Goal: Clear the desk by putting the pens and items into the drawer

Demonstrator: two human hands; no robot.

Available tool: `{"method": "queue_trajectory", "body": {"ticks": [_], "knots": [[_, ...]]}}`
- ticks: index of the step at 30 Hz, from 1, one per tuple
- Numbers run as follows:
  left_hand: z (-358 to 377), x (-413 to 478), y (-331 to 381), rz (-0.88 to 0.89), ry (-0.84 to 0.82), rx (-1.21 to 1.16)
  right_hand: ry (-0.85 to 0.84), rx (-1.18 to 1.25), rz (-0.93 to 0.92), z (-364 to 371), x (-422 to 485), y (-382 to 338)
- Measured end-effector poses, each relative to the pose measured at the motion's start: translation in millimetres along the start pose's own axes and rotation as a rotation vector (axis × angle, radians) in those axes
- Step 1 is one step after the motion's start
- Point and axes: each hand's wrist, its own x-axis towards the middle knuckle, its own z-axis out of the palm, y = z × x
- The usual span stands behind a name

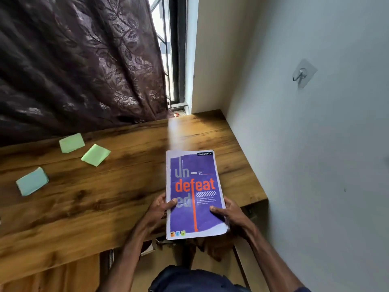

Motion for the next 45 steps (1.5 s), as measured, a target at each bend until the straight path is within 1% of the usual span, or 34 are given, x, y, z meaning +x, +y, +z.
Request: {"method": "queue_trajectory", "body": {"ticks": [4, 6, 10, 13, 18, 22, 25, 30, 35, 39, 41, 43, 45], "knots": [[27.9, -37.3, -31.0, 0.078, 0.107, 0.116, 0.022, -0.284, -0.116, -2.0, -31.3, 26.3], [45.6, -59.3, -46.3, 0.122, 0.144, 0.201, 0.032, -0.33, -0.169, -8.8, -48.2, 46.6], [70.2, -118.3, -77.7, 0.175, 0.196, 0.247, 0.025, -0.264, -0.262, -22.7, -102.9, 83.6], [81.4, -174.4, -108.7, 0.164, 0.228, 0.261, -0.019, -0.245, -0.286, -26.7, -142.4, 117.9], [93.7, -261.9, -141.0, 0.164, 0.405, 0.319, -0.11, -0.226, -0.274, -6.8, -198.6, 154.1], [90.1, -309.7, -155.0, 0.148, 0.596, 0.443, -0.164, -0.225, -0.239, 19.8, -222.6, 174.7], [78.4, -333.2, -160.7, 0.131, 0.653, 0.451, -0.212, -0.211, -0.227, 39.5, -234.4, 182.7], [55.4, -372.5, -170.1, 0.101, 0.668, 0.381, -0.256, -0.174, -0.2, 73.2, -247.7, 193.4], [13.4, -412.4, -187.0, 0.104, 0.717, 0.32, -0.297, -0.158, -0.144, 123.8, -261.4, 210.8], [-35.4, -441.8, -202.7, 0.085, 0.758, 0.294, -0.313, -0.184, -0.124, 179.0, -267.5, 224.2], [-64.1, -450.9, -207.3, 0.068, 0.753, 0.261, -0.308, -0.199, -0.121, 206.2, -265.7, 231.1], [-97.7, -462.1, -211.9, 0.039, 0.705, 0.207, -0.286, -0.206, -0.129, 238.7, -265.9, 239.5], [-130.8, -472.1, -216.9, -0.001, 0.654, 0.202, -0.239, -0.206, -0.125, 270.6, -267.0, 247.6]]}}
